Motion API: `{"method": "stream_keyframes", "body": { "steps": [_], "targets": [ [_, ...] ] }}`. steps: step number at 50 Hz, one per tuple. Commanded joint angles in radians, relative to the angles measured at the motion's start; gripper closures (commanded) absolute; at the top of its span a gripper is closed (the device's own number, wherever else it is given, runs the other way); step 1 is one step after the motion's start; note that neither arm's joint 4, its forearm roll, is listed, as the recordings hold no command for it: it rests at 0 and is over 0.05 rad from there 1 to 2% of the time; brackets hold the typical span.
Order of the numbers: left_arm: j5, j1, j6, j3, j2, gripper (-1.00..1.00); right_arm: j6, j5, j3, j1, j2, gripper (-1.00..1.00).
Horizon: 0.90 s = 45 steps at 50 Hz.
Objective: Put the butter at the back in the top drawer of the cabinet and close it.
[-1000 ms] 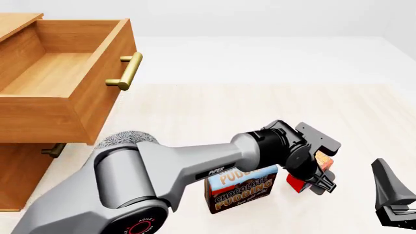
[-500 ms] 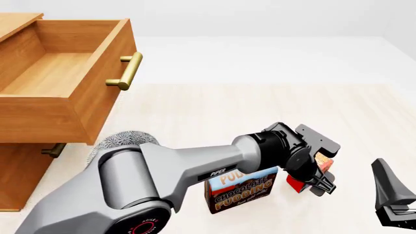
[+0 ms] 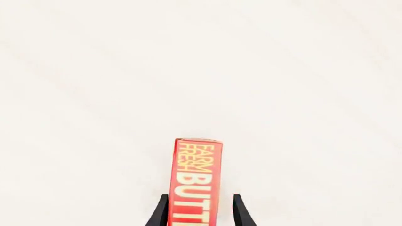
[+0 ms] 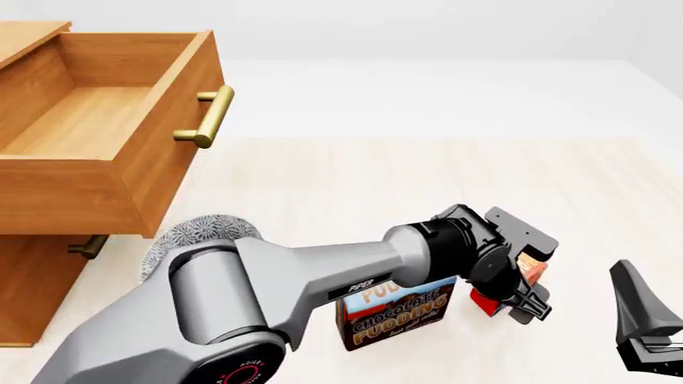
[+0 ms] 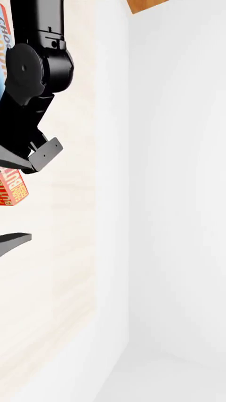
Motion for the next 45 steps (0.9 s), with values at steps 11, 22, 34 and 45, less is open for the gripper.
{"method": "stream_keyframes", "body": {
  "steps": [11, 22, 34, 45],
  "targets": [
    [0.003, -0.007, -0.011, -0.021, 0.030, -1.00, 0.000, 0.000, 0.000, 0.000, 0.000, -1.00],
    [0.005, -0.009, -0.017, -0.032, 0.043, -1.00, 0.000, 0.000, 0.000, 0.000, 0.000, -1.00],
    [0.008, -0.011, -0.014, -0.035, 0.045, 1.00, 0.000, 0.000, 0.000, 0.000, 0.000, -1.00],
    [0.007, -0.010, -0.008, -0.032, 0.039, 1.00, 0.000, 0.000, 0.000, 0.000, 0.000, -1.00]
  ]
}}
